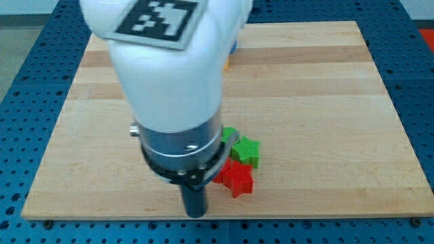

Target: Push the red circle to the right side of the board

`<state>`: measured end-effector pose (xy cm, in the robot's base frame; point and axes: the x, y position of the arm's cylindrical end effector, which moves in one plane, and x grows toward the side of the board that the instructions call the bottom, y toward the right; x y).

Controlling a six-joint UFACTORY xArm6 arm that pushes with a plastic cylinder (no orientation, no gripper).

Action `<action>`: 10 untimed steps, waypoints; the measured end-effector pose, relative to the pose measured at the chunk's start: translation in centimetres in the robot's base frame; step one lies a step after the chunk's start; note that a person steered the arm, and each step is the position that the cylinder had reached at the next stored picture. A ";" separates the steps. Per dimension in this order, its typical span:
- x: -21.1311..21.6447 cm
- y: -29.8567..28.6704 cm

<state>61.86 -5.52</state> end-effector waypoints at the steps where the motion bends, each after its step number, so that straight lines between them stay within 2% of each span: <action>1: -2.6 -2.1; 2: -6.0 -2.2; 5: -2.8 3.9; 6: -5.5 5.2; 8: -17.8 5.4; 10: -18.7 4.4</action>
<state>43.14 -1.16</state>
